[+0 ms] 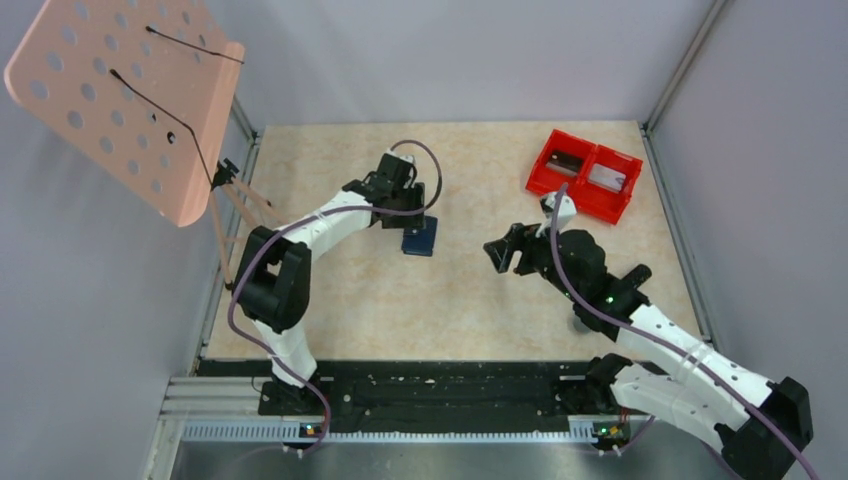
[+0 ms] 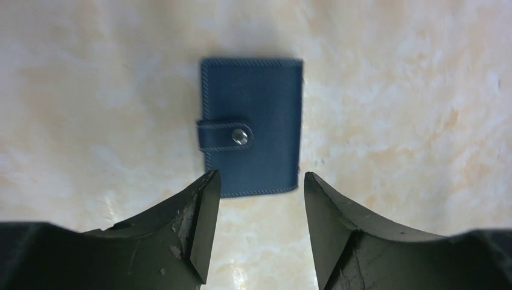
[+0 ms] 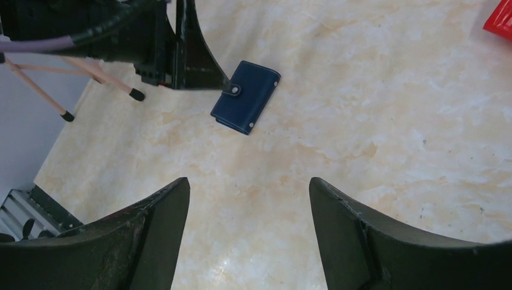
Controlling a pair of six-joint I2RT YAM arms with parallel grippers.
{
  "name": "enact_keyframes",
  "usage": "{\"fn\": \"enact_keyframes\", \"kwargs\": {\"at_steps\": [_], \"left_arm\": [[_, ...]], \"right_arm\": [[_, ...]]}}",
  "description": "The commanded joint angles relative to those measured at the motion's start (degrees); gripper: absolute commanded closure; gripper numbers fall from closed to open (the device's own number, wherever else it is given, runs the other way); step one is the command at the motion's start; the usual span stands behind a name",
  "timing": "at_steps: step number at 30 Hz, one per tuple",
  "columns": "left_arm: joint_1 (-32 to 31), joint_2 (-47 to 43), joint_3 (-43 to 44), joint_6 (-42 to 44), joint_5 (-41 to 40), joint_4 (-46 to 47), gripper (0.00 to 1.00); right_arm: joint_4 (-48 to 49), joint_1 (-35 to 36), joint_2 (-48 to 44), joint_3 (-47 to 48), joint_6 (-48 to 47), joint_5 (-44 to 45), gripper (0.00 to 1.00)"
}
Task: Take the credit cards out of the card holder
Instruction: Move the card holder to the center of the board.
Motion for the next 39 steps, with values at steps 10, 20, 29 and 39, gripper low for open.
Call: {"fn": "enact_keyframes", "kwargs": {"at_steps": [10,20,29,39], "left_arm": [[2.5,9.5,11.1,3.0,-7.8,-4.4,0.48],[1.7,11.6,10.6,4.7,-5.6,-3.1,0.48],[0.5,13.2,9.4,4.9,-6.8,-2.8,0.52],[-1.9,7.5,2.7,2.7,-5.7,-2.2,0.77]], "right_arm": [[6.7,0.3,7.5,-0.6,2.9,-4.3,0.39],[8.5,0.4,7.6,-1.9,3.3,-4.0,0.4],[10.0,0.4,8.0,-3.5,4.2,-4.0,0.4],[12.5,0.4,11.9,-4.5,6.4,-3.6,0.41]]}}
